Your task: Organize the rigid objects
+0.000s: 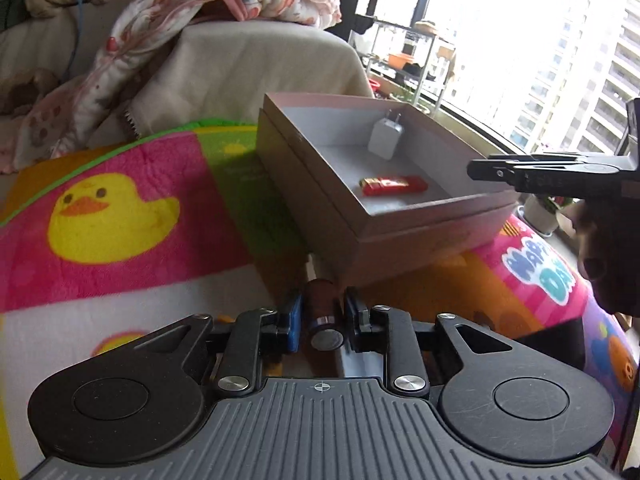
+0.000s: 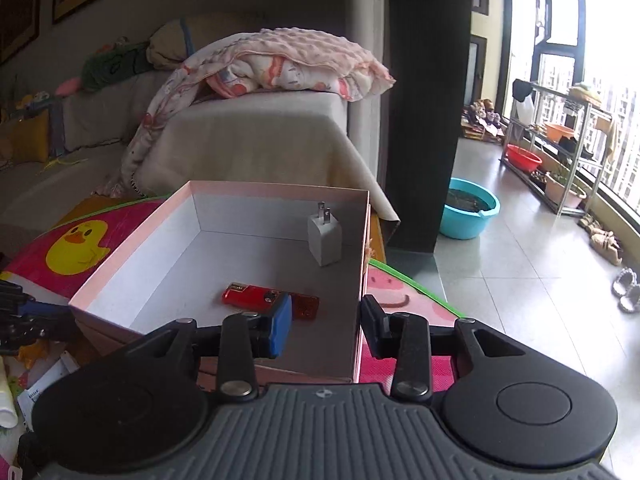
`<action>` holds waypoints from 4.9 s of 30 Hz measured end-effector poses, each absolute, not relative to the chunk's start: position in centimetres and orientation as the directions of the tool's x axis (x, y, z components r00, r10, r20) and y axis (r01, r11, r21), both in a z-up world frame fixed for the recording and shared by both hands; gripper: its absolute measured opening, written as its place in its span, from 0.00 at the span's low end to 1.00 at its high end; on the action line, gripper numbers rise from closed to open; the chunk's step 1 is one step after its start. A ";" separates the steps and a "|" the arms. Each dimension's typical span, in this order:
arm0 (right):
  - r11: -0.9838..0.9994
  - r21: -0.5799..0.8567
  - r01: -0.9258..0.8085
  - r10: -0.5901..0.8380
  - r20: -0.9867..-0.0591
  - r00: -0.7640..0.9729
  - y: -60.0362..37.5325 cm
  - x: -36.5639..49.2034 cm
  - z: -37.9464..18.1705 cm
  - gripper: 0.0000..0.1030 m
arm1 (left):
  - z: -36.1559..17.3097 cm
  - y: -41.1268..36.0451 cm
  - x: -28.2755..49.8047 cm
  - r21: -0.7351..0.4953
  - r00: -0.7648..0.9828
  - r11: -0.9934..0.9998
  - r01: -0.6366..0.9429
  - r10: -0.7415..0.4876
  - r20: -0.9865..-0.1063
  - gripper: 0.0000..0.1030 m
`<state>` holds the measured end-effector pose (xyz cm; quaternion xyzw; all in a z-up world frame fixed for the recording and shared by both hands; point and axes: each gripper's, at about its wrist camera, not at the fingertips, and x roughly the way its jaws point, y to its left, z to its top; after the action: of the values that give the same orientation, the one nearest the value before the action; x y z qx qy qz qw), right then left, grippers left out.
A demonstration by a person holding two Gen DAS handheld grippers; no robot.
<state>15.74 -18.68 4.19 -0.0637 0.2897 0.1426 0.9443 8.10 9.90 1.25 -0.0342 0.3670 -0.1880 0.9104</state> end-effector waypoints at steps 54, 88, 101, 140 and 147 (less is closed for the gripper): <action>0.864 0.126 -0.487 0.434 -0.677 0.595 -19.0 1.5 -0.9 1.00 | 0.2 7.3 -7.7 -0.190 0.681 0.933 0.307 -0.355 -0.640 0.37; 0.868 0.086 -0.489 0.411 -0.678 0.609 -18.5 1.1 -0.9 1.00 | 0.1 5.3 -5.9 -0.051 0.672 0.876 0.479 -0.403 -0.621 0.59; 0.887 0.045 -0.460 0.394 -0.595 0.700 -18.8 1.0 0.5 0.97 | -0.3 3.6 -6.5 -0.015 0.713 0.913 0.408 -0.329 -0.620 0.47; 0.910 -0.086 -0.405 0.343 -0.393 0.853 -15.6 11.3 12.6 0.70 | 18.1 3.7 11.9 0.000 0.900 0.944 0.330 -0.314 -0.304 0.47; 0.901 0.002 -0.433 0.368 -0.532 0.763 -18.0 8.3 6.5 0.73 | 11.3 8.0 8.9 -0.106 0.889 0.967 0.233 -0.256 -0.381 0.47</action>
<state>8.34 -17.98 6.50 -0.0604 0.2700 0.2137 0.9369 8.85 8.02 11.30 -0.0289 0.1996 -0.1258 0.9713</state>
